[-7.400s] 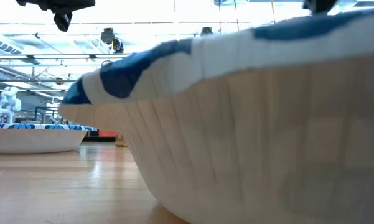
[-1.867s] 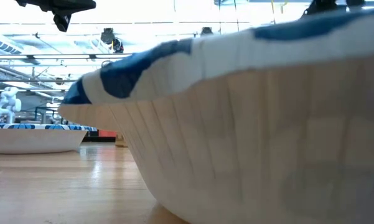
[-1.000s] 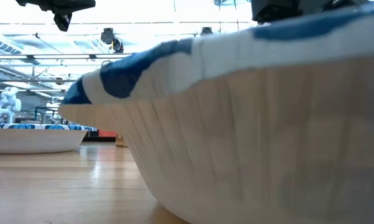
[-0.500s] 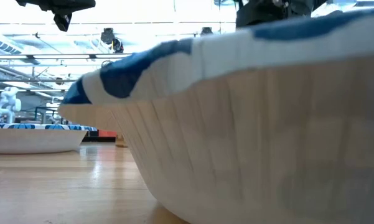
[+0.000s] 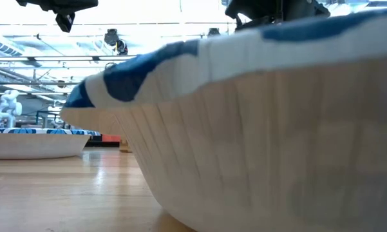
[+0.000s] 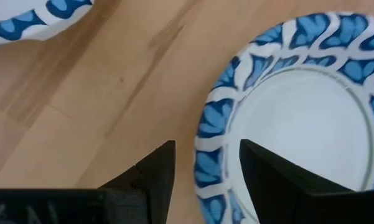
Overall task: Place and stack bowls onto a shelf
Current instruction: Put the blue patterned bowl on the shelf
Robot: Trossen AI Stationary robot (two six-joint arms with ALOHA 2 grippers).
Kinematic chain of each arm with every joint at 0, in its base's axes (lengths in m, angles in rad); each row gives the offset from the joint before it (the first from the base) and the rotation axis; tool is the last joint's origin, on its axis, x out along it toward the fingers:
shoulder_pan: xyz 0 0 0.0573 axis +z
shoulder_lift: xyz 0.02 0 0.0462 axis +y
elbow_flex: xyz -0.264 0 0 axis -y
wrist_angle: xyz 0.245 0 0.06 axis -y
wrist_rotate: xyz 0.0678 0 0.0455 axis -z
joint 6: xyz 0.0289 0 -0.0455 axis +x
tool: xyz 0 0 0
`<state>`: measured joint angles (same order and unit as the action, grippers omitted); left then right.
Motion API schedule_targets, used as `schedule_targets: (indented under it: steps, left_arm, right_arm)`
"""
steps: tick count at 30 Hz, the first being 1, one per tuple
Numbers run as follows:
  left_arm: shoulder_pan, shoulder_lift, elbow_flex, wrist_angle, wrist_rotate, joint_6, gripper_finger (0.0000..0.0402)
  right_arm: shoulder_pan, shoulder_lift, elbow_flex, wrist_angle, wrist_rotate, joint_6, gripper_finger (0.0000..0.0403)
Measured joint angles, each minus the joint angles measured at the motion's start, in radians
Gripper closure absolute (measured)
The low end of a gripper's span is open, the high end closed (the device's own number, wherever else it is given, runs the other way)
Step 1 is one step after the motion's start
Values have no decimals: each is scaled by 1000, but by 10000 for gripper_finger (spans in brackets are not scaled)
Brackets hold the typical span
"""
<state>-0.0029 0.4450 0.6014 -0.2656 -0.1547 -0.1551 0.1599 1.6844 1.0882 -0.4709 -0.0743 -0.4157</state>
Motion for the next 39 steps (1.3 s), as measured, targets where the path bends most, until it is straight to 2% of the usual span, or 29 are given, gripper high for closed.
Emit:
schedule_targets:
  steps: [7,13,21,27,33,39]
  left_arm:
    - [0,0,0,0,0,-1,396]
    - [0,0,0,0,0,-2,396]
    - [0,0,0,0,0,-2,396]
    - [0,0,0,0,0,-2,396]
    - [0,0,0,0,-1,-2,396]
    - [0,0,0,0,-1,-2,396]
  right_arm:
    - [-35,0,0,26,-7,25,229]
    - [-50,14,0,23,-87,37,229]
    - [-53,18,-4,38,-88,36,229]
    - [-56,33,-68,101,-86,37,235]
    - [-56,33,-88,133,-54,37,269]
    - [-70,32,-88,137,-55,79,356]
